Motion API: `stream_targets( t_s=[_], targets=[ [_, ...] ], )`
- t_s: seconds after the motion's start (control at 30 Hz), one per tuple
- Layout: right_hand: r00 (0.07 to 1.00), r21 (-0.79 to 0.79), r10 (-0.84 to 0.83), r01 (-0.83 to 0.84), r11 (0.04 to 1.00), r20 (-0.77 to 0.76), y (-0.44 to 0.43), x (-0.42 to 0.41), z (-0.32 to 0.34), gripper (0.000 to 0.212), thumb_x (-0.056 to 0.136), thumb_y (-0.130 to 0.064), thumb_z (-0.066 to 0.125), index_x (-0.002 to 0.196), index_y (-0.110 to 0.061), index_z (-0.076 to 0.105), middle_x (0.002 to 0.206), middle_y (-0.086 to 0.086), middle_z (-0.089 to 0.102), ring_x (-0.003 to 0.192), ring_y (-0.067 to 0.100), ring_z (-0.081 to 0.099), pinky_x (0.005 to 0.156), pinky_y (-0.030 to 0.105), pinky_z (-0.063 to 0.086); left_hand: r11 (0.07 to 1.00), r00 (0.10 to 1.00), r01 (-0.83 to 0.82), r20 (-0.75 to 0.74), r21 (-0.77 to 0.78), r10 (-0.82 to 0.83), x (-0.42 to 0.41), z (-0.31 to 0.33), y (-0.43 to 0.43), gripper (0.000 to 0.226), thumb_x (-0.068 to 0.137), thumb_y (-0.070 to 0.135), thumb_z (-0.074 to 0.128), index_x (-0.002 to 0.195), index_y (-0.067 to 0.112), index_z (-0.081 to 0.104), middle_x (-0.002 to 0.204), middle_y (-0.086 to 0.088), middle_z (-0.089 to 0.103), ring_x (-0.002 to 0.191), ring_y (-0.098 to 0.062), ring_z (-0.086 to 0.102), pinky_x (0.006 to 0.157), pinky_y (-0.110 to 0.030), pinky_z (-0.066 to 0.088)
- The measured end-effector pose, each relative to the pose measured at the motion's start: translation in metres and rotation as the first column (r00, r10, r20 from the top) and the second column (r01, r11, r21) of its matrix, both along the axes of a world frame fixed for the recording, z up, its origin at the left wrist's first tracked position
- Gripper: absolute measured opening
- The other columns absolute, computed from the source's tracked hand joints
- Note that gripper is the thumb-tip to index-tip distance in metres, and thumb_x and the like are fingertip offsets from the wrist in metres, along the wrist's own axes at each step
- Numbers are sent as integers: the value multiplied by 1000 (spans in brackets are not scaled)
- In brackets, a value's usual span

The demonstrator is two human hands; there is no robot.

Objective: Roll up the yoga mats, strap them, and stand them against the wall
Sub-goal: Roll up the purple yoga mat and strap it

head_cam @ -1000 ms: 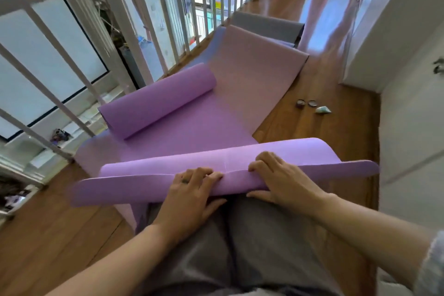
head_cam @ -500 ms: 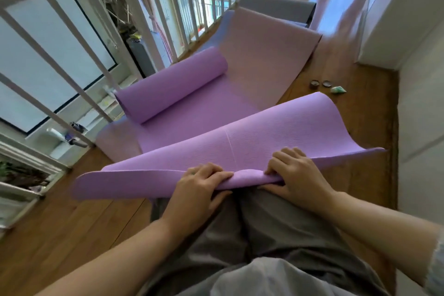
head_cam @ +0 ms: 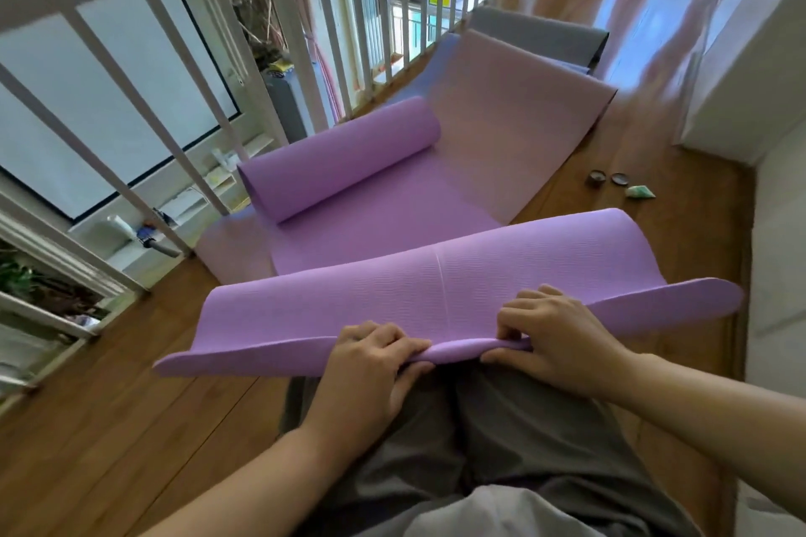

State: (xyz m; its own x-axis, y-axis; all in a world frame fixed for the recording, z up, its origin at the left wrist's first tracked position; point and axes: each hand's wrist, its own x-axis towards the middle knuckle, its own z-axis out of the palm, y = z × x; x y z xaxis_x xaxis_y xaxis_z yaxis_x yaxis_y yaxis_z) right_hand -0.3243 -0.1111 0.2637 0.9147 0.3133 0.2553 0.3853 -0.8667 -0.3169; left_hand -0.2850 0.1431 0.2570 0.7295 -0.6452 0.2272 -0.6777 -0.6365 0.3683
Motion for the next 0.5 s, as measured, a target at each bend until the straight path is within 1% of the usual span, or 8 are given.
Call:
stream_targets(
  t_s=[0.07, 0.13, 0.17, 0.23, 0.3, 0.37, 0.43, 0.5],
  targets=[
    [999, 33, 1, 1, 999, -39, -4, 1, -4, 50, 88, -69, 39, 71, -27, 59, 68, -15, 60, 60, 2, 50, 59, 14, 42, 998, 999, 45, -8, 41, -45, 8, 4, -1, 34, 90, 45, 46, 97, 26, 73, 82, 10, 66, 73, -14, 62, 75, -23, 38],
    [991, 90, -8, 20, 996, -134, -9, 5, -7, 52, 85, -72, 42, 74, -25, 61, 69, -15, 60, 61, 7, 54, 58, 24, 48, 995, 995, 94, -46, 43, -92, 18, 5, -2, 37, 92, 47, 43, 98, 26, 73, 83, 10, 66, 73, -14, 62, 73, -18, 38],
    [985, 112, -9, 29, 993, -174, -11, 8, -6, 52, 83, -73, 43, 75, -25, 61, 69, -16, 58, 62, 7, 53, 58, 24, 47, 992, 991, 118, -73, 43, -115, 23, 6, -2, 39, 93, 50, 41, 99, 27, 72, 85, 10, 66, 75, -14, 63, 72, -17, 38],
    [977, 155, -9, 43, 987, -214, -14, 16, -5, 47, 81, -72, 48, 76, -27, 58, 71, -19, 55, 65, 5, 52, 59, 17, 41, 986, 978, 166, -131, 27, -162, 33, 7, -4, 47, 96, 55, 34, 103, 27, 71, 90, 10, 65, 79, -12, 64, 72, -20, 44],
    [974, 169, -28, 67, 983, -223, -16, 26, -3, 39, 79, -68, 54, 77, -29, 50, 72, -21, 48, 64, 3, 47, 57, 12, 35, 981, 967, 192, -167, -5, -190, 43, 6, -7, 43, 96, 55, 35, 108, 30, 67, 98, 9, 62, 80, -13, 64, 70, -25, 50],
    [973, 140, -52, 85, 987, -226, -20, 34, -6, 41, 78, -65, 56, 70, -26, 46, 65, -17, 45, 58, 4, 42, 53, 13, 30, 981, 962, 188, -193, -39, -192, 53, 5, -11, 31, 93, 52, 41, 109, 36, 61, 106, 6, 56, 77, -18, 64, 70, -28, 51],
    [962, 82, -98, 123, 989, -257, -22, 42, -8, 45, 76, -64, 58, 61, -25, 40, 55, -13, 42, 53, 6, 39, 52, 16, 26, 981, 953, 185, -235, -53, -193, 60, 3, -14, 26, 91, 54, 39, 107, 39, 54, 108, 8, 51, 80, -21, 62, 72, -33, 51],
    [959, 16, -150, 158, 987, -242, -24, 48, -10, 51, 73, -72, 53, 57, -27, 37, 53, -11, 40, 55, 9, 37, 54, 16, 22, 977, 939, 200, -272, -74, -212, 67, 2, -17, 24, 91, 53, 38, 104, 37, 51, 103, 12, 49, 83, -15, 59, 75, -33, 49]
  ],
)
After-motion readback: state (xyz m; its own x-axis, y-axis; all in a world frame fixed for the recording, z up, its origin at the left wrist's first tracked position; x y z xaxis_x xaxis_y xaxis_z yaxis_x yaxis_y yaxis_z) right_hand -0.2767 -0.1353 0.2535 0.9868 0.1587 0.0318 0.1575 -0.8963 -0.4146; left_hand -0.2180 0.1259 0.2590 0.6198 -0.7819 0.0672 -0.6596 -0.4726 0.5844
